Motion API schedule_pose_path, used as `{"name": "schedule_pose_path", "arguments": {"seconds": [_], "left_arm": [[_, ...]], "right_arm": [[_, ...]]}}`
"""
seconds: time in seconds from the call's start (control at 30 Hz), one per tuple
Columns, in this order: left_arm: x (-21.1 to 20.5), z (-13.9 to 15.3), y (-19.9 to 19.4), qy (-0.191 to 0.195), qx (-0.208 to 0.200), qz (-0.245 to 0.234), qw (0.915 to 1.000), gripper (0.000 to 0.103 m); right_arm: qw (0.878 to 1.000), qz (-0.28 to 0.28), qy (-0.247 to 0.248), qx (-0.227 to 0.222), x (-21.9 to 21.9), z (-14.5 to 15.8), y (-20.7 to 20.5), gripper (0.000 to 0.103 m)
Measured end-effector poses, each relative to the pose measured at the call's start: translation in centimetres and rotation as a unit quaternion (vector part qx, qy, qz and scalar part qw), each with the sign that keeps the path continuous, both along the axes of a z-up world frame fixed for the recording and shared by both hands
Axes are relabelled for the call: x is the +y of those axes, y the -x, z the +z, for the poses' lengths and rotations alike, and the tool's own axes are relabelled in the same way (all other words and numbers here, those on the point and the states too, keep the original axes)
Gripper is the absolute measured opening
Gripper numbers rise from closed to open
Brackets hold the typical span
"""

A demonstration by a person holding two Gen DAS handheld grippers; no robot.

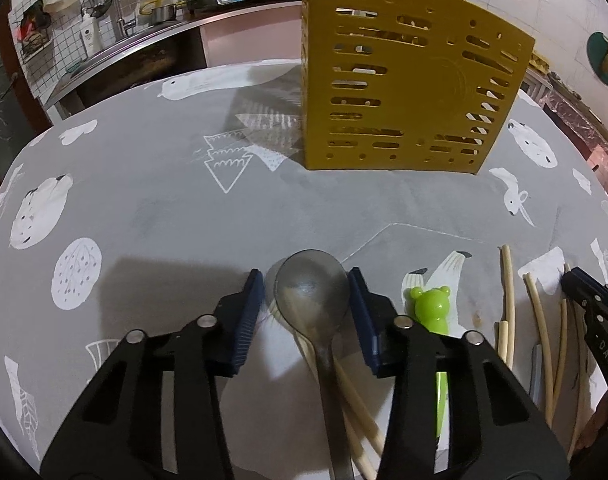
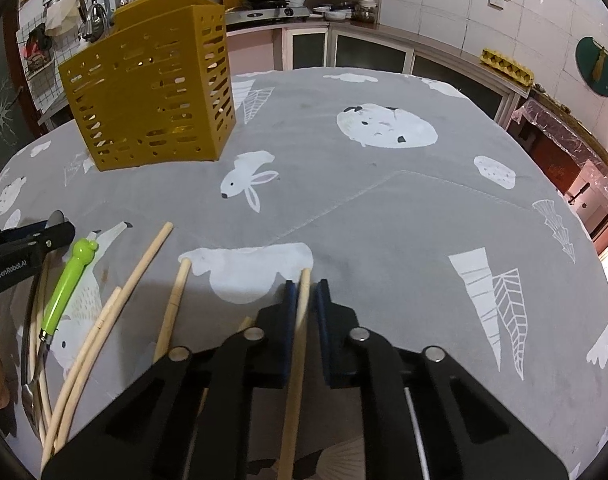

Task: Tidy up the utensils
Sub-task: 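Carry the spoon and chopstick up and lower both into the yellow holder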

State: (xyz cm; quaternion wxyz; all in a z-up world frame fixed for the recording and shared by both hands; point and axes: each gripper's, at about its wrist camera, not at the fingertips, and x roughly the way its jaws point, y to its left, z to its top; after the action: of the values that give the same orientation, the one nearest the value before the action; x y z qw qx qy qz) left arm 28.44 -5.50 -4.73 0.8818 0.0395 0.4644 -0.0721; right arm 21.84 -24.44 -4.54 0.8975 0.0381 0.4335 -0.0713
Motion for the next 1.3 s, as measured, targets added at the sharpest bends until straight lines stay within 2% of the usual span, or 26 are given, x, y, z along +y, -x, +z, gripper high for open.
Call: {"name": "schedule_pose_path", "arguments": {"seconds": [0.03,0.33,0.5,0.73,0.93,1.2,1.3], "left_arm": [[0.1,0.0,-0.1,0.001,0.0,-0.001,1.0,0.035],[0.5,0.5,0.0,0.014,-0.006,0.002,0.9999,0.034],[1.1,2.1,0.9,0.018,-0.036,0.011,0.9991,0.034],[2.0,5.9,2.8,0.017,-0.111,0.022,0.9935,0.034],[2.2,8.3,4.3,0.026,-0.155,0.013,0.9874,0.034],[2.0,10.6,5.9,0.03,-0.213,0.008,0.9765,0.034],[2.1,11.5,6.1,0.04,-0.224,0.007,0.9738,0.034]], "right_arm": [[1.0,-0.001,-0.005,0.001,-0.1,0.0,-0.1,0.007],[1.0,-0.006,-0.029,-0.012,-0.5,0.8,0.0,0.006],[0.998,0.001,-0.035,-0.059,-0.2,2.6,0.7,0.006],[0.991,0.01,-0.029,-0.13,0.4,6.0,1.8,0.006],[0.982,0.013,-0.028,-0.187,0.5,8.7,2.7,0.006],[0.968,0.009,-0.029,-0.249,0.3,10.4,3.5,0.006],[0.961,0.007,-0.027,-0.274,0.3,11.1,4.1,0.006]]}}
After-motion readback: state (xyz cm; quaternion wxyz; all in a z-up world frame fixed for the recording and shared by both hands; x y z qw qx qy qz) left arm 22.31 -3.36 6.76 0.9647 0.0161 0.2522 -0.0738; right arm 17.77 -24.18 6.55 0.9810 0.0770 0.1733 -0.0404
